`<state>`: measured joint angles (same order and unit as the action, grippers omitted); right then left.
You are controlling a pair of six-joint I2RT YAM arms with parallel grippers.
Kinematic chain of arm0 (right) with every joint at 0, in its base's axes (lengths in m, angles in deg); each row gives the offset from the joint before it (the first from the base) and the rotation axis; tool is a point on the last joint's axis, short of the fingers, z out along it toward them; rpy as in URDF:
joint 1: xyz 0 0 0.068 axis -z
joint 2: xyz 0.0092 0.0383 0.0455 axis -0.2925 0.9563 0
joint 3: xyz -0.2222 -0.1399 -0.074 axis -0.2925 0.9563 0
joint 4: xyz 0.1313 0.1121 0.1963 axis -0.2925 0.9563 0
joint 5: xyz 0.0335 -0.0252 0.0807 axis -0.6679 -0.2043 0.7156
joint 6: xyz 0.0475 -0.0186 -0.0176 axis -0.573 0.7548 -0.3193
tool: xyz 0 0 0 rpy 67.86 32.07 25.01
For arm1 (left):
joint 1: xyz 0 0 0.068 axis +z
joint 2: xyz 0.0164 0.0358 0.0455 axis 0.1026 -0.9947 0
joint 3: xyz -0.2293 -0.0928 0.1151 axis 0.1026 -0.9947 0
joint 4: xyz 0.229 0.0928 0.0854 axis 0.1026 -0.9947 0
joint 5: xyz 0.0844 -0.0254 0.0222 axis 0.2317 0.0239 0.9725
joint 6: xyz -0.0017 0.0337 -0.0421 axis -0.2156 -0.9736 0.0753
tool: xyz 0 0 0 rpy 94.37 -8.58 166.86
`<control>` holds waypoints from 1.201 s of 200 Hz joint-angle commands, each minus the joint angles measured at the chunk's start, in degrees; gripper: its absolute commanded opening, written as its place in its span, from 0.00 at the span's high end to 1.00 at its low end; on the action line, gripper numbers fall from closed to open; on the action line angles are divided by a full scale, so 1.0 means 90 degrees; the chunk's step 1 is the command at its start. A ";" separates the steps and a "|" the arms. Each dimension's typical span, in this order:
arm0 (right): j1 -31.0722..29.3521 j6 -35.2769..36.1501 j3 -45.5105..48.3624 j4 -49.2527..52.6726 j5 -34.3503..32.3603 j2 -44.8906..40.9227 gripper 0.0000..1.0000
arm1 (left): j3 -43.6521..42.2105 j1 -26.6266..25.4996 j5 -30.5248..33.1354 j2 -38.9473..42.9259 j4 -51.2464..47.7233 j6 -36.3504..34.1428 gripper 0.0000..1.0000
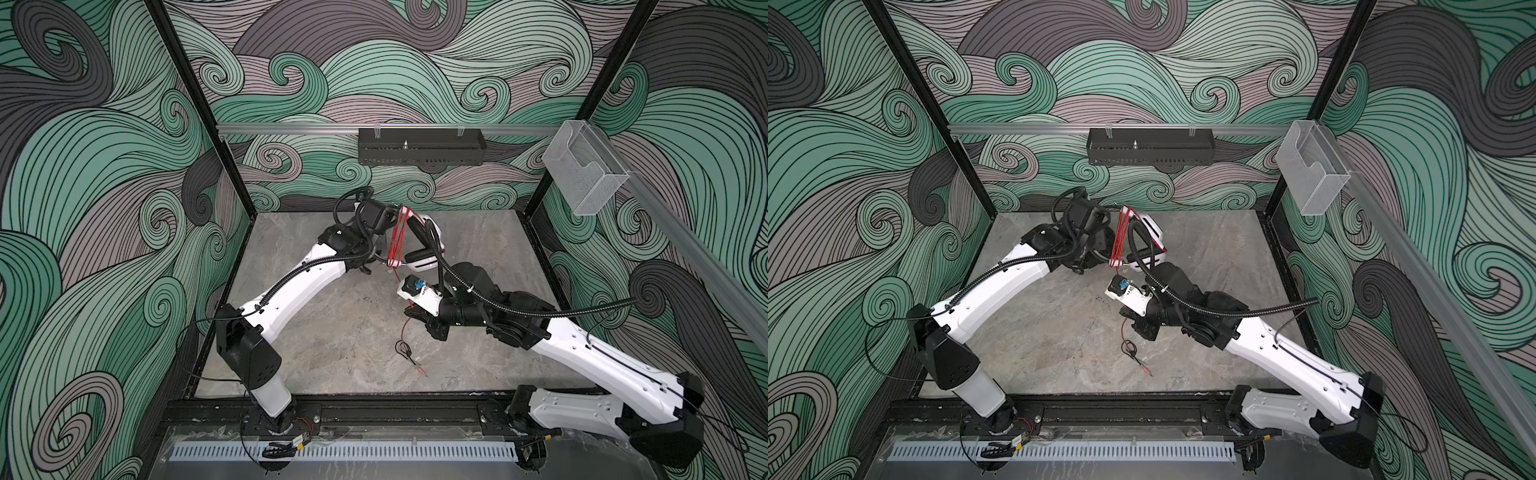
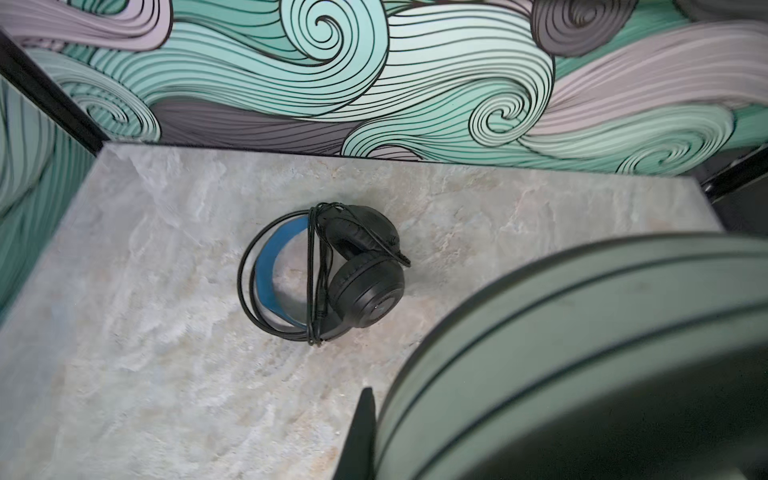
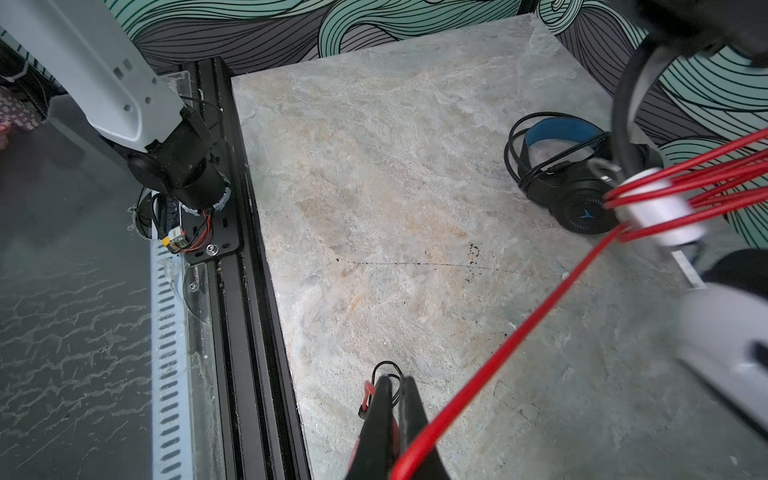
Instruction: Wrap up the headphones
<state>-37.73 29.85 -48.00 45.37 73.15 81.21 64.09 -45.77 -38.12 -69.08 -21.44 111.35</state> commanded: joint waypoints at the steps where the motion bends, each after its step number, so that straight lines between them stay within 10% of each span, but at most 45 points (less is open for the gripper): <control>1: -0.0068 0.0415 -0.0421 0.0792 -0.0159 -0.0163 1.00 | -0.0318 -0.0242 0.1633 0.0495 0.1066 -0.2033 1.00; 79: 0.0135 0.1794 -0.1212 0.1845 -0.2096 0.0003 1.00 | -0.1336 -0.1008 0.2410 0.1445 0.1257 -0.4864 1.00; 182: 0.0037 0.3479 -0.0939 0.1030 -0.4314 -0.0371 1.00 | -0.0069 -0.1462 -0.0039 0.0923 -0.1592 -0.4115 1.00; 240: -0.0184 0.3911 -0.0548 0.0771 -0.5044 -0.0301 1.00 | -0.0125 -0.1468 0.0507 0.1037 -0.2325 -0.3972 1.00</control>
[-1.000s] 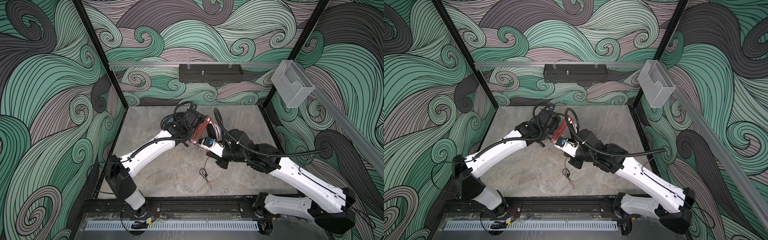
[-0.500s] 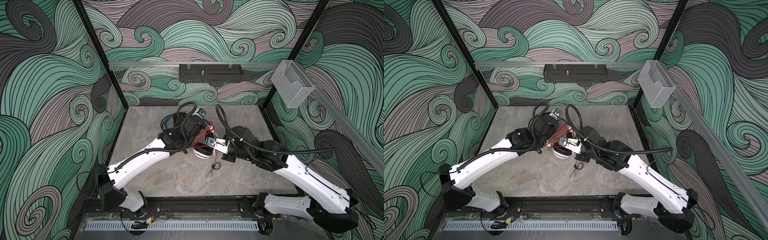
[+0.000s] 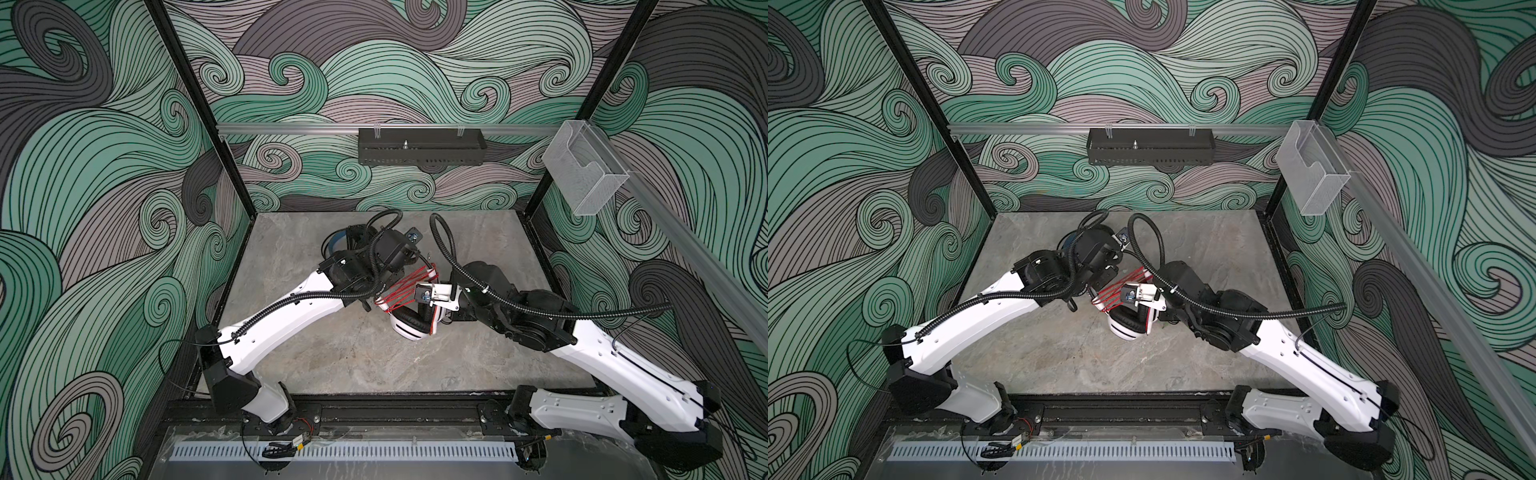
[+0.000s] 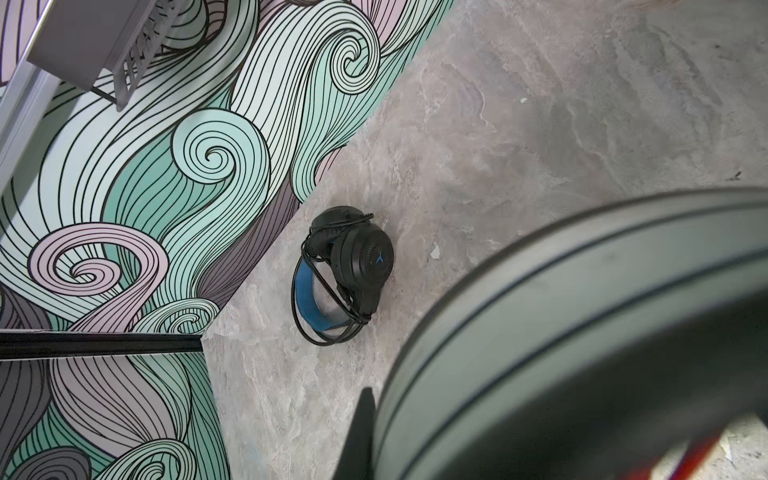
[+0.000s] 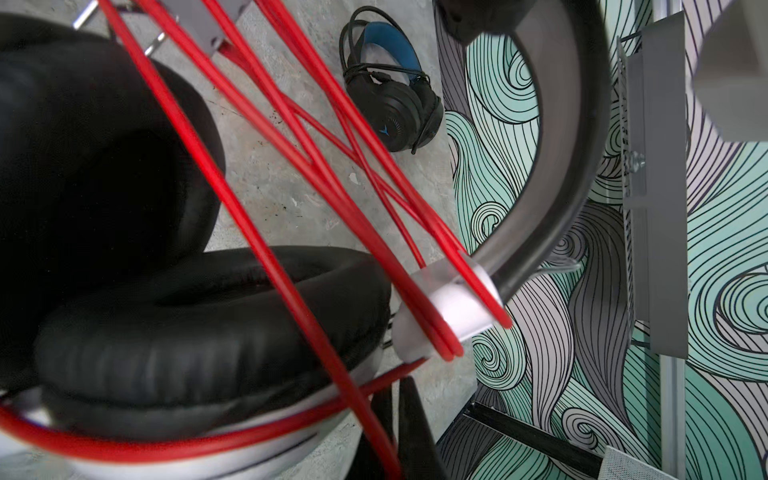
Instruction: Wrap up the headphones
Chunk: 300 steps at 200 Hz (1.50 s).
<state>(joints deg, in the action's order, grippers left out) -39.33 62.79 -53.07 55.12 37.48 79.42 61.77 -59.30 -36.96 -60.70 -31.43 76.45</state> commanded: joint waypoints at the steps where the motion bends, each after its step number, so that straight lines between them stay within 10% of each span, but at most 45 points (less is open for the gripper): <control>1: -0.0008 0.0271 0.0019 -0.0322 -0.1087 -0.0101 1.00 | 0.0132 0.0041 0.0380 0.0115 -0.1230 -0.0082 1.00; 83: -0.0057 -0.0404 0.0018 -0.0500 -0.0294 -0.0129 0.98 | 0.0406 0.0026 -0.1961 0.0517 -0.2000 0.0233 1.00; 202: -0.0038 -0.1194 0.0709 -0.0864 0.0893 -0.0743 0.76 | 0.0796 0.0026 -0.3199 0.0517 -0.2305 0.0889 1.00; 300: 0.0610 -0.2770 0.1703 -0.0742 0.3032 -0.2693 0.38 | 0.1167 0.0168 -0.3995 0.0520 -0.2541 0.1443 1.00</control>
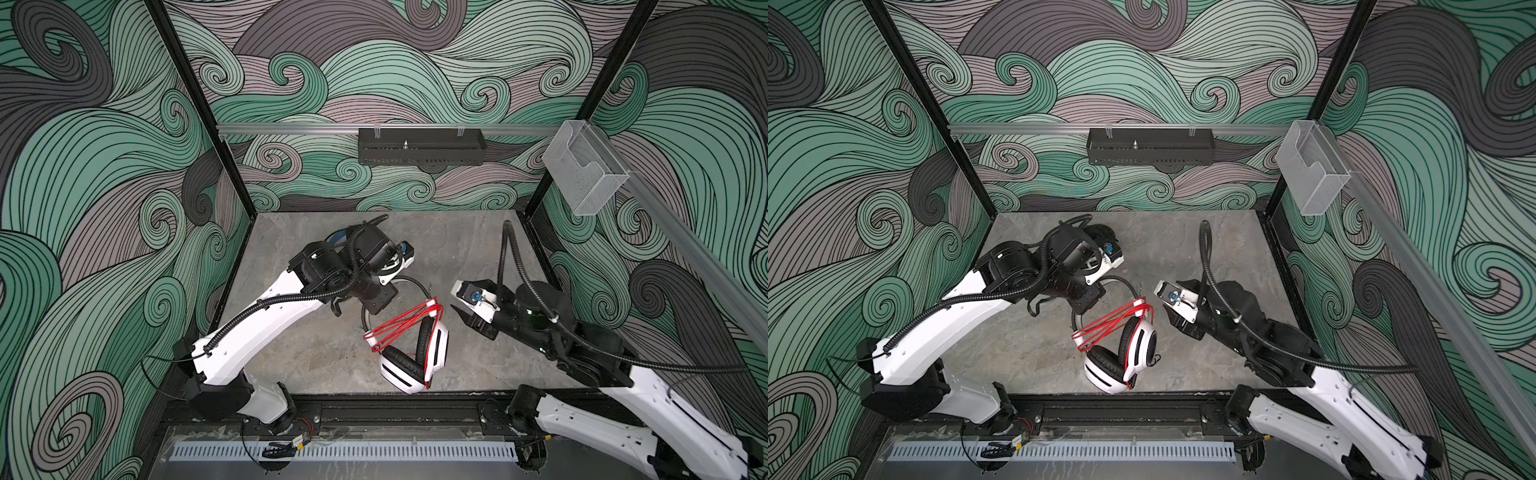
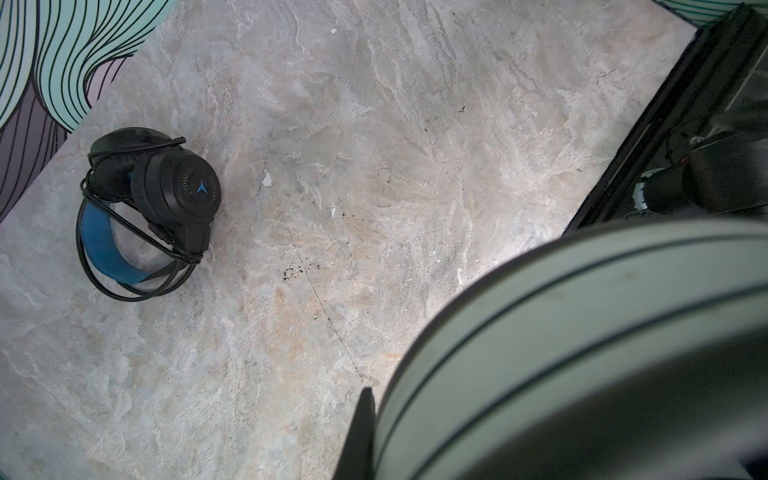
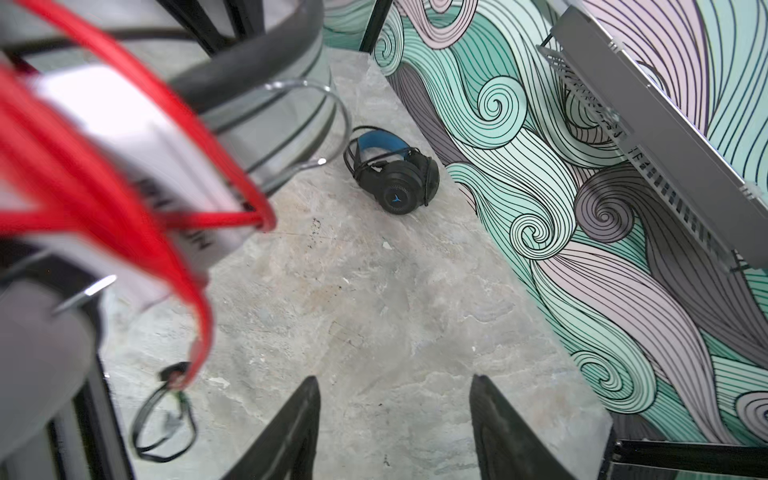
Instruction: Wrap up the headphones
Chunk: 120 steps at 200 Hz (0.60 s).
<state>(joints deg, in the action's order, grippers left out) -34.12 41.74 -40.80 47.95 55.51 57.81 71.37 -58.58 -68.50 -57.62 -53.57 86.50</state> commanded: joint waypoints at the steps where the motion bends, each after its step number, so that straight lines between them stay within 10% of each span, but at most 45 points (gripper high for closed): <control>1: 0.0035 -0.0434 0.0360 0.0050 0.1046 -0.0308 0.38 | 0.0106 0.0085 -0.0494 0.0175 -0.0077 0.0331 1.00; 120: 0.0164 -0.2044 0.2184 -0.2684 0.3007 0.0040 0.34 | 0.0734 0.0156 -0.1026 0.0270 0.0225 0.0853 1.00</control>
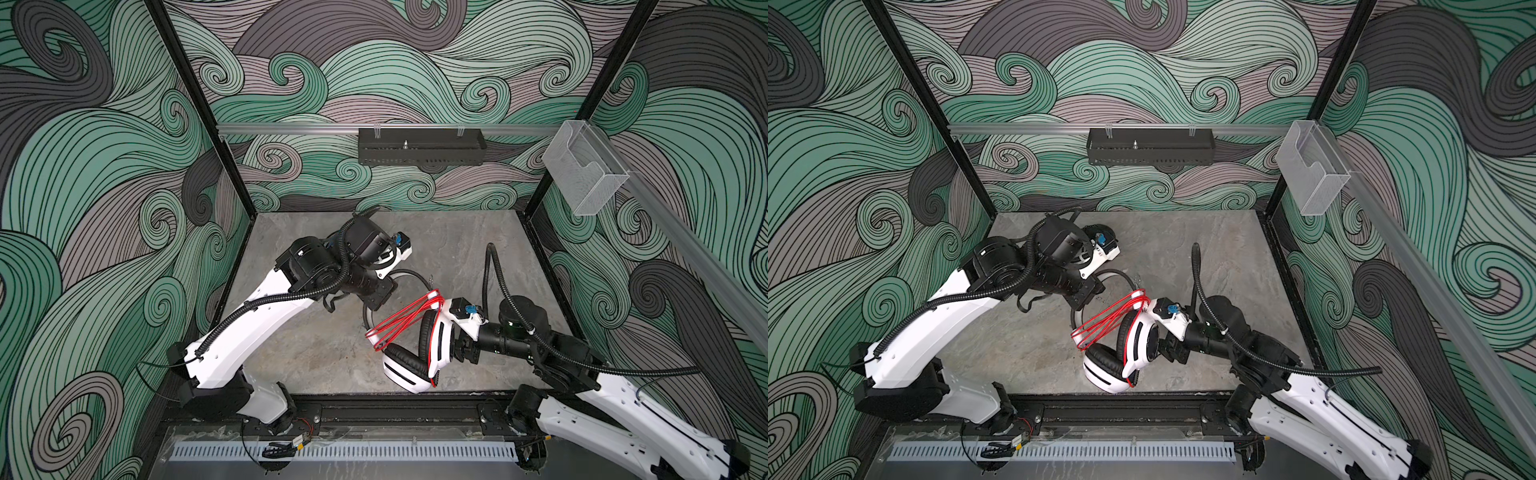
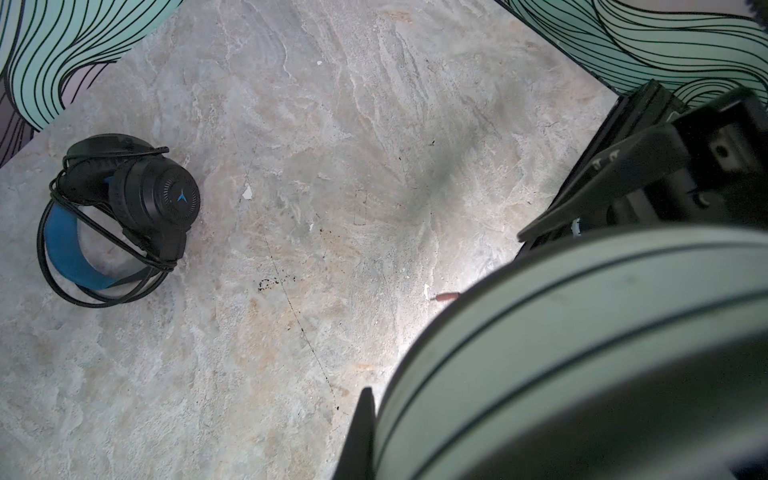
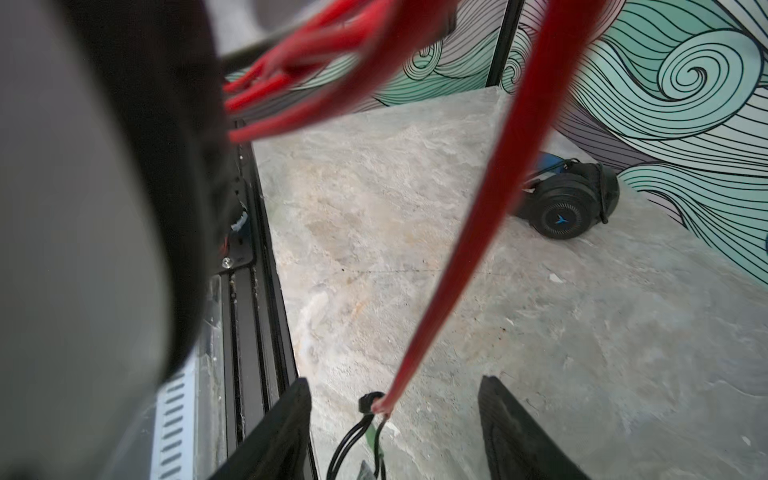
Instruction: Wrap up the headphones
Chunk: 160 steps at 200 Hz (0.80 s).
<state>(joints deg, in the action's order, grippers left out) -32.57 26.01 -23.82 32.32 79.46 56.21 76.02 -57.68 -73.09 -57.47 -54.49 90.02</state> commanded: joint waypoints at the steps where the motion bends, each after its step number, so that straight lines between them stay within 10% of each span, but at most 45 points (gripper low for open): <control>1: -0.0008 -0.0303 0.0308 -0.0984 0.0350 0.0230 0.34 | 0.0223 0.0054 -0.0516 0.0301 0.0334 0.0472 1.00; 160: 0.0945 -0.1296 0.1236 -0.3069 0.1961 0.1373 0.43 | -0.0006 0.0248 -0.0815 0.0682 0.1125 0.1023 1.00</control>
<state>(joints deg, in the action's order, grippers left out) -24.92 15.73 -12.74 8.00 94.78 68.62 75.15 -56.20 -76.72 -53.43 -48.88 96.19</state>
